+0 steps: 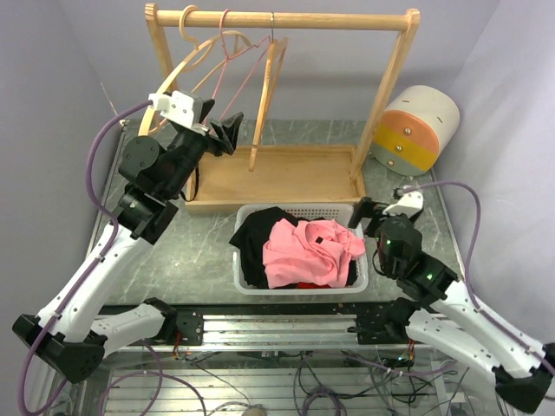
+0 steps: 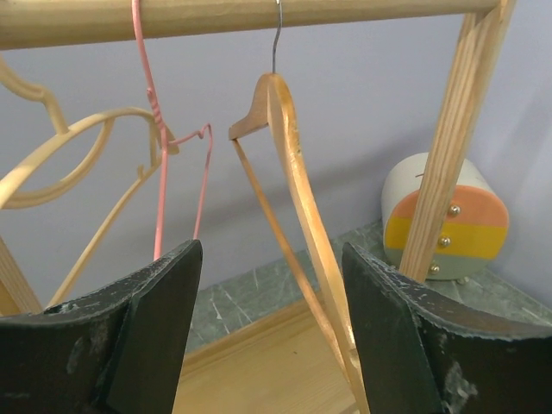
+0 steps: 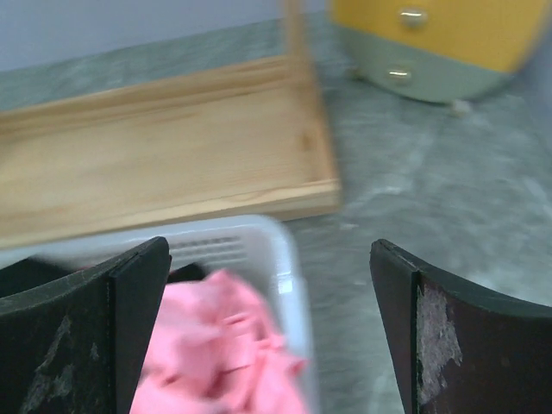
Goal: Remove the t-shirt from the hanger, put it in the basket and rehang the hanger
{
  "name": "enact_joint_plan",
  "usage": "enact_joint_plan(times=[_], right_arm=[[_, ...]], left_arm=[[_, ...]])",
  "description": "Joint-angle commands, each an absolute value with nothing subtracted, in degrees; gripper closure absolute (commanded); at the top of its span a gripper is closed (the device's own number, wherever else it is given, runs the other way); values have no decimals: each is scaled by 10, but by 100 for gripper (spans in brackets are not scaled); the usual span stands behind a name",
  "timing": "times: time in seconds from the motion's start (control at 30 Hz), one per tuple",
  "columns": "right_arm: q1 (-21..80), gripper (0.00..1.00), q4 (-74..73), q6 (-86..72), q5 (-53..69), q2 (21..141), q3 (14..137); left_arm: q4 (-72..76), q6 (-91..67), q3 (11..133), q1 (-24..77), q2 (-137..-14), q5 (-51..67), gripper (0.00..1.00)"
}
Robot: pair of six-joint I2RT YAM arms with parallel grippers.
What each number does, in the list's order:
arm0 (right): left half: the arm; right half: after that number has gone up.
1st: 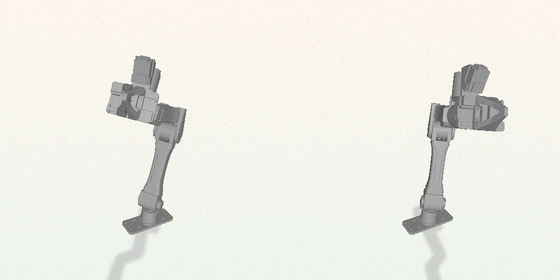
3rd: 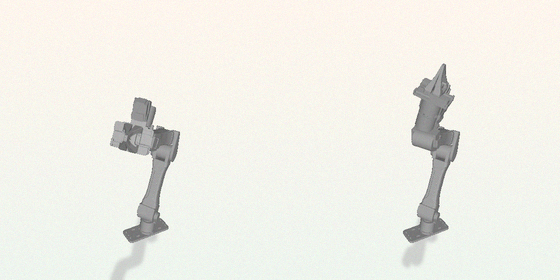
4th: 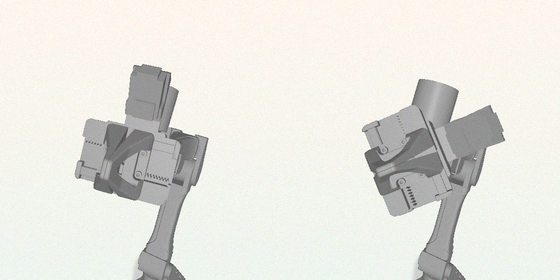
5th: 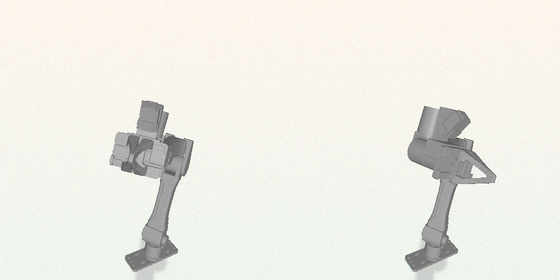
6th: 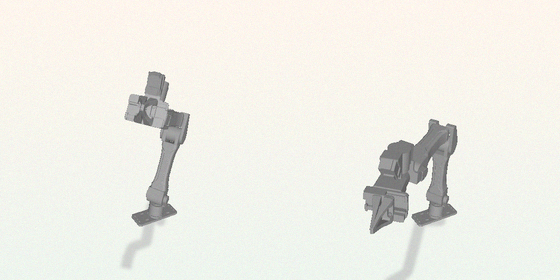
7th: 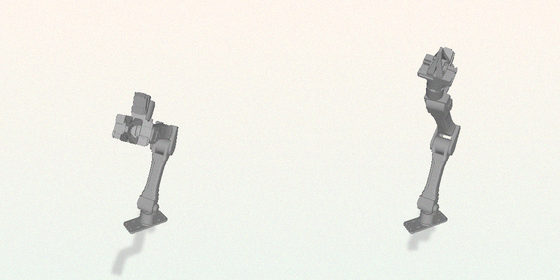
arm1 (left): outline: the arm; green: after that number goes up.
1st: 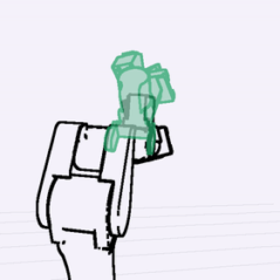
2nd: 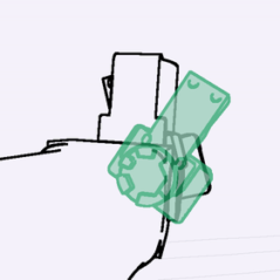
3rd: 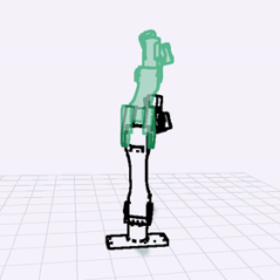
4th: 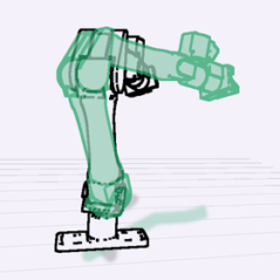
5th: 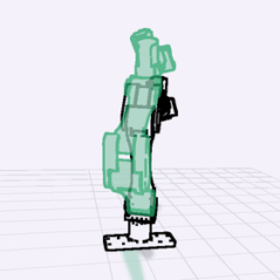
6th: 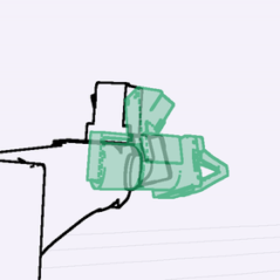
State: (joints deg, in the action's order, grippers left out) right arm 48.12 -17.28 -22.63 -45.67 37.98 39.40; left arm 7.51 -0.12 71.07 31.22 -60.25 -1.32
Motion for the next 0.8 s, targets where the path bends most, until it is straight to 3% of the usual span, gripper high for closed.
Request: enact_joint_plan(times=[0.0, 0.13, 0.43, 0.6, 0.77], right_arm=[[359, 0, -91, -193, -498, 339, 321], [219, 0, -51, -213, -434, 370, 303], [-88, 0, -105, -313, -186, 590, 384], [-117, 0, -115, -309, -158, 636, 421], [-117, 0, -74, -309, -183, 548, 370]], left_arm=[[90, 8, 721, 311, -624, -36, 24], [97, 4, 719, 307, -633, -32, 25], [99, 14, 700, 303, -621, -83, 29], [93, 8, 677, 294, -615, -132, 43], [96, -18, 665, 275, -616, -159, 43]])
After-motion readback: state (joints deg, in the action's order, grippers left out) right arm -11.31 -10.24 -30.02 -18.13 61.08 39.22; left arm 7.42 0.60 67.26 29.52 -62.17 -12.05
